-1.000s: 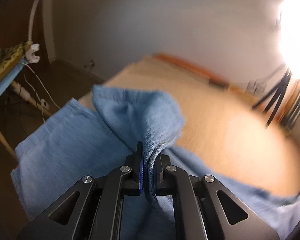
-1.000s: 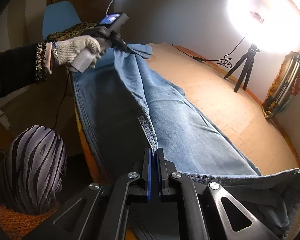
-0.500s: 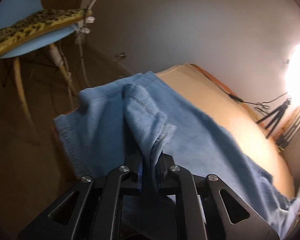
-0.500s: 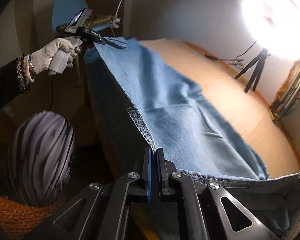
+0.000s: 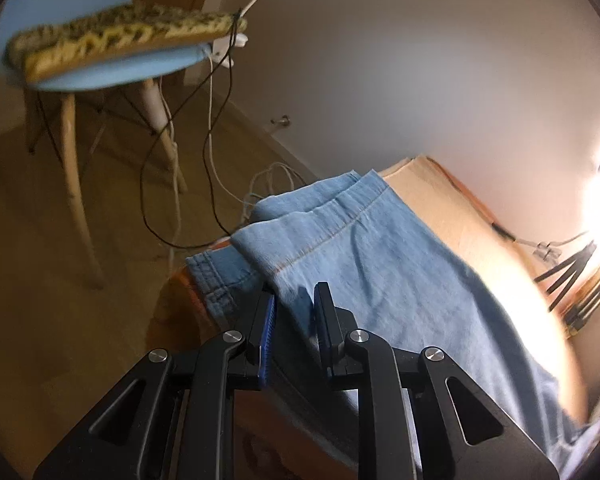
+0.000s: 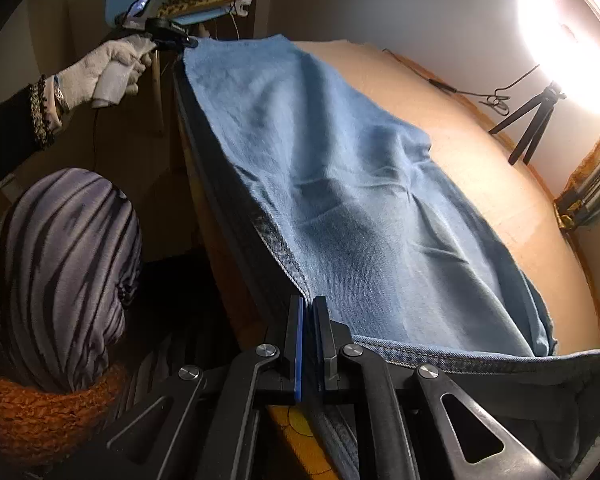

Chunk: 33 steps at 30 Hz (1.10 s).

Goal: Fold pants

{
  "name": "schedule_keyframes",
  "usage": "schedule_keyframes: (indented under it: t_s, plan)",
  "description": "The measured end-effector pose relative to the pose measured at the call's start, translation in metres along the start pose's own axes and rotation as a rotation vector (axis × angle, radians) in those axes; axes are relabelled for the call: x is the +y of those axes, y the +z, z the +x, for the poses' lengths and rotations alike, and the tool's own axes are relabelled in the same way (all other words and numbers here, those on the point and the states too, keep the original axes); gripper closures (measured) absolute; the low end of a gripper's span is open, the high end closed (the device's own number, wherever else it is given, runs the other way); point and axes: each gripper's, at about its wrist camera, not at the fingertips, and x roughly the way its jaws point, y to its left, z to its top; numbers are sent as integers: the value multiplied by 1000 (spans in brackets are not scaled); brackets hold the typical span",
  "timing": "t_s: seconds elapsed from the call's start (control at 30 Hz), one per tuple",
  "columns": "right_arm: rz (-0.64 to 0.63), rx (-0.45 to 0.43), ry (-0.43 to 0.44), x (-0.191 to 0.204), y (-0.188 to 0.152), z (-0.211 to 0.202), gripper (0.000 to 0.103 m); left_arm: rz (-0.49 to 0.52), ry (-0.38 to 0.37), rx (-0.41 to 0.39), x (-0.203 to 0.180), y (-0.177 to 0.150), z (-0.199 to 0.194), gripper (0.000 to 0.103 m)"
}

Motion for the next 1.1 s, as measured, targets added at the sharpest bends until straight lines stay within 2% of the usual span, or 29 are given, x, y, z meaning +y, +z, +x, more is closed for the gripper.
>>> schedule_keyframes:
  t_s: [0.07, 0.17, 0.27, 0.33, 0.43, 0.57, 0.77, 0.87, 0.97, 1.1]
  plan:
    - [2, 15, 5, -2, 1, 3, 100, 7, -14, -2, 2, 5, 3, 86]
    - [16, 47, 63, -5, 5, 5, 87, 46, -18, -8, -2, 8, 5, 86]
    - [48, 9, 137, -13, 19, -8, 80, 73, -24, -9, -6, 6, 5, 87]
    - [50, -27, 154, -18, 36, -16, 71, 87, -25, -11, -6, 7, 6, 91]
    - [28, -95, 157, -27, 77, -24, 69, 119, -19, -28, -7, 5, 4, 94]
    - [27, -147, 202, -38, 140, -13, 66, 165, -12, -37, -9, 2, 1, 94]
    - [28, -163, 338, -49, 235, 24, 63, 193, -21, -44, -3, 2, -3, 95]
    - [2, -163, 356, -46, 278, 50, 59, 220, -21, -49, -5, 0, -1, 96]
    - [9, -144, 373, -41, 324, 95, 57, 242, -24, -61, -7, -1, -2, 96]
    - [40, -121, 340, -32, 381, 164, 57, 297, -12, -80, -11, -3, -5, 96]
